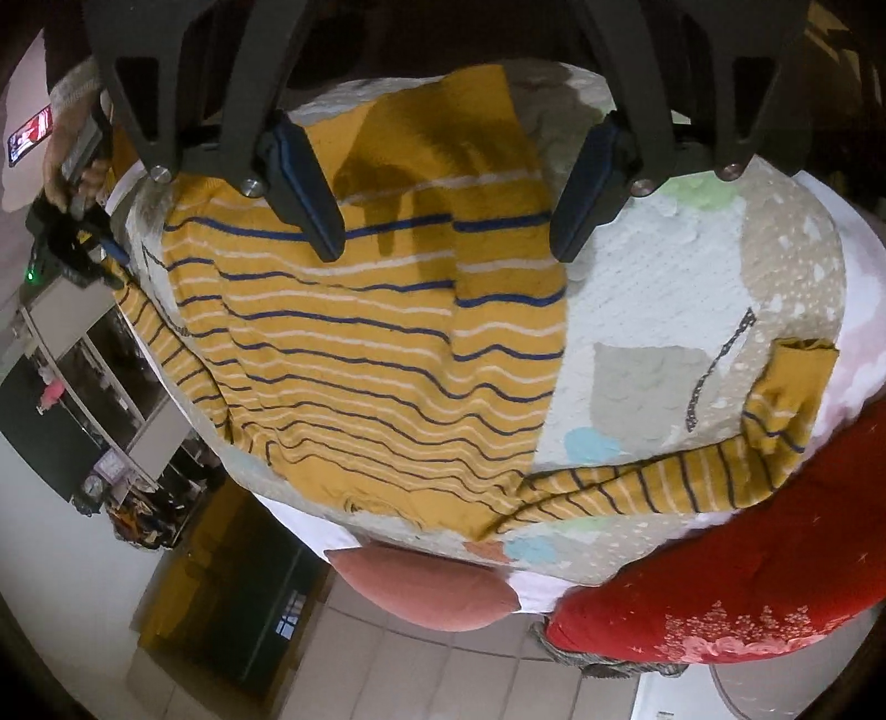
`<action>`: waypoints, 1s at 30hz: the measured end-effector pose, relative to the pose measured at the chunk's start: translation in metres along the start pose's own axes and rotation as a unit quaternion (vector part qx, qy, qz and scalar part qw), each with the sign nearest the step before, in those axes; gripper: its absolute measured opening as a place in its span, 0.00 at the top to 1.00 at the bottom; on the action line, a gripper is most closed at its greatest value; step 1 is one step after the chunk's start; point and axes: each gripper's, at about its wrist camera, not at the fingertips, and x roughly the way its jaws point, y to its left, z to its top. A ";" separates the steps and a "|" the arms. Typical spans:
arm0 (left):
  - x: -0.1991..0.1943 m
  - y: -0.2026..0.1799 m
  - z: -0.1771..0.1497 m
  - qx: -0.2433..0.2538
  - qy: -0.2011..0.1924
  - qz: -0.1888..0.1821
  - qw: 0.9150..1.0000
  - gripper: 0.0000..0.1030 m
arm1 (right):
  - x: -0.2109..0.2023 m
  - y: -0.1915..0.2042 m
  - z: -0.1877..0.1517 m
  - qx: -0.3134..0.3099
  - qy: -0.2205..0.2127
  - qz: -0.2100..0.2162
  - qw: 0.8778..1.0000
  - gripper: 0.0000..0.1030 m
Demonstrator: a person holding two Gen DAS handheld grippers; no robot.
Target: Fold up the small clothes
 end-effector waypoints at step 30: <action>-0.005 0.055 0.003 -0.054 -0.023 0.016 0.998 0.26 | 0.100 0.286 0.071 -0.362 -0.032 -0.055 0.930 0.94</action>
